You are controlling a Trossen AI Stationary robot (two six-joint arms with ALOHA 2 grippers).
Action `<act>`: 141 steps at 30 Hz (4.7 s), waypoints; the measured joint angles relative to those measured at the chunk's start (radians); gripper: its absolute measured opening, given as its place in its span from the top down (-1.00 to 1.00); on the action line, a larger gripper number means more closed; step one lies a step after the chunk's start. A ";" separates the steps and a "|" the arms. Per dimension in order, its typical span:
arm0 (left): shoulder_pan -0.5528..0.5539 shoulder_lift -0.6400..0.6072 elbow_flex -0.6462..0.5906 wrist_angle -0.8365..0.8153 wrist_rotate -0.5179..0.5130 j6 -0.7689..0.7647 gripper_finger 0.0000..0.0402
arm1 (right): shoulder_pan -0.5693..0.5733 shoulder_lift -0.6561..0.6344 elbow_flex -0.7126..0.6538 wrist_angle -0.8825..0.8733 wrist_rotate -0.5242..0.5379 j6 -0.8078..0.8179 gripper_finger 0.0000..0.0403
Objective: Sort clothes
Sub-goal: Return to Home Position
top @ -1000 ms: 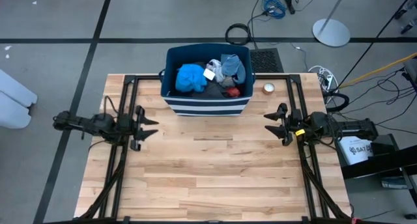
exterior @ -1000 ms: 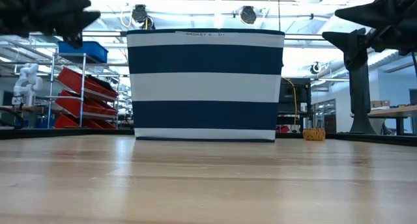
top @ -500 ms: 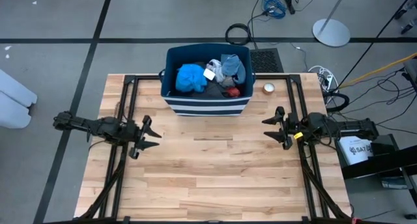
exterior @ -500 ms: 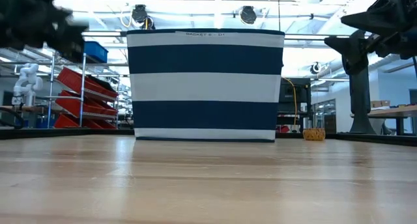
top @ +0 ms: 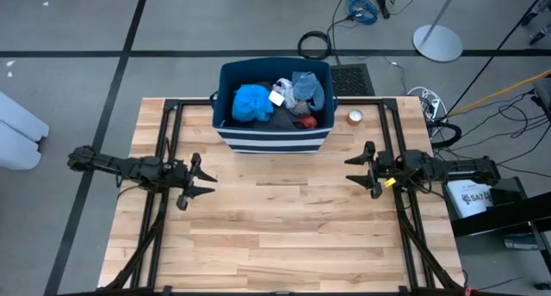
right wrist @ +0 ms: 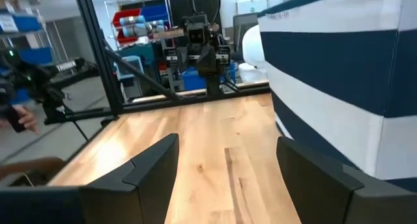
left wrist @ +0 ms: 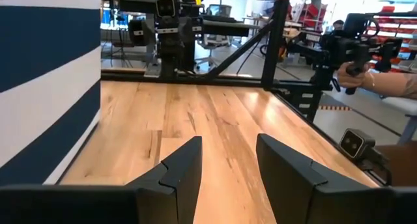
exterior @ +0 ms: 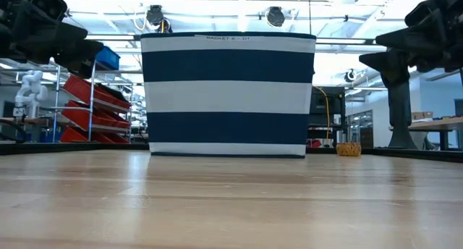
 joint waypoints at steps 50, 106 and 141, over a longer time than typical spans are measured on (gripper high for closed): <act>0.000 0.000 0.000 0.003 0.001 -0.154 0.23 | 0.000 0.007 0.000 0.000 0.000 -0.081 -0.23; 0.000 0.000 0.000 0.004 0.002 -0.154 0.23 | 0.000 0.007 0.000 0.000 0.000 -0.081 -0.23; 0.000 0.000 0.000 0.004 0.002 -0.154 0.23 | 0.000 0.007 0.000 0.000 0.000 -0.081 -0.23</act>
